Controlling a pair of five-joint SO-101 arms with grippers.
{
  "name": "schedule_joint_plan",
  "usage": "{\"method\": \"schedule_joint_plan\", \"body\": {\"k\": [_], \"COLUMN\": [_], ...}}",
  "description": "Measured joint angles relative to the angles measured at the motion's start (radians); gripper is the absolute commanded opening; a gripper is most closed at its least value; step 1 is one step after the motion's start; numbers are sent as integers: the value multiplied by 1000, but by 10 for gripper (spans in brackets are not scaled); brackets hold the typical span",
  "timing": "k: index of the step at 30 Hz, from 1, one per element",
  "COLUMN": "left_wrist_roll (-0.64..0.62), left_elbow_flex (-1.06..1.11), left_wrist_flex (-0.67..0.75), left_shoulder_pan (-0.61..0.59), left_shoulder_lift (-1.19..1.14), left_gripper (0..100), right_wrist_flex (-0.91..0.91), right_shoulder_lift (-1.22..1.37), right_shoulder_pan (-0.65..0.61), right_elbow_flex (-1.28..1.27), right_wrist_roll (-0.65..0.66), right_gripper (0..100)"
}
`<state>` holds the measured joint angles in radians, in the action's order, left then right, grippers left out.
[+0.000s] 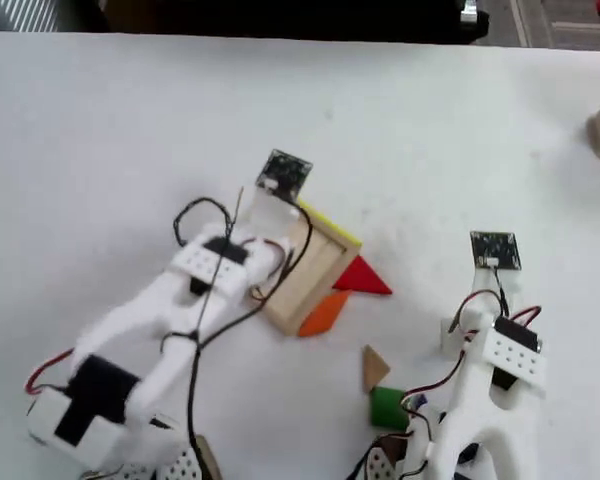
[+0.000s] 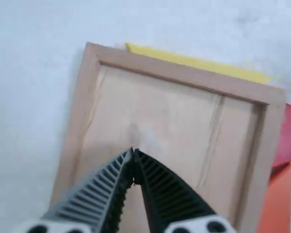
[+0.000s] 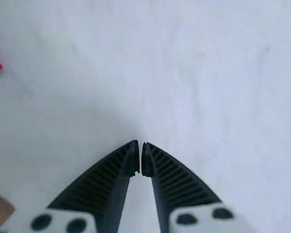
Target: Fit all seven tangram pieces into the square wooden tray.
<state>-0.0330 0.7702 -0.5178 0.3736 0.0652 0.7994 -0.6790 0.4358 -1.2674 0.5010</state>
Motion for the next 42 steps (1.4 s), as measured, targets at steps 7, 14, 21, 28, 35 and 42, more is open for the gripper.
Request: {"method": "schedule_joint_plan", "body": {"k": [7, 14, 21, 28, 35, 42], "left_wrist_roll": [0, 0, -2, -2, 0, 0], "left_elbow_flex": [-157, -232, -256, -259, -163, 63], "left_wrist_flex": [-126, -210, -239, -265, -296, -44], "left_shoulder_pan": [-75, -272, -368, -448, -425, -413], "left_shoulder_lift": [-160, -198, -209, -207, -54, 117], "left_gripper": [23, 23, 23, 23, 24, 27], "right_wrist_flex": [-15, -15, -23, -31, -29, 81], "right_shoulder_lift": [0, 0, 0, 0, 0, -44], "right_shoulder_pan": [0, 0, 0, 0, 0, -25], "right_elbow_flex": [-5, -5, -12, -14, -14, 40], "right_wrist_roll": [6, 6, 6, 6, 68, 74], "right_gripper": [17, 17, 17, 17, 18, 18]}}
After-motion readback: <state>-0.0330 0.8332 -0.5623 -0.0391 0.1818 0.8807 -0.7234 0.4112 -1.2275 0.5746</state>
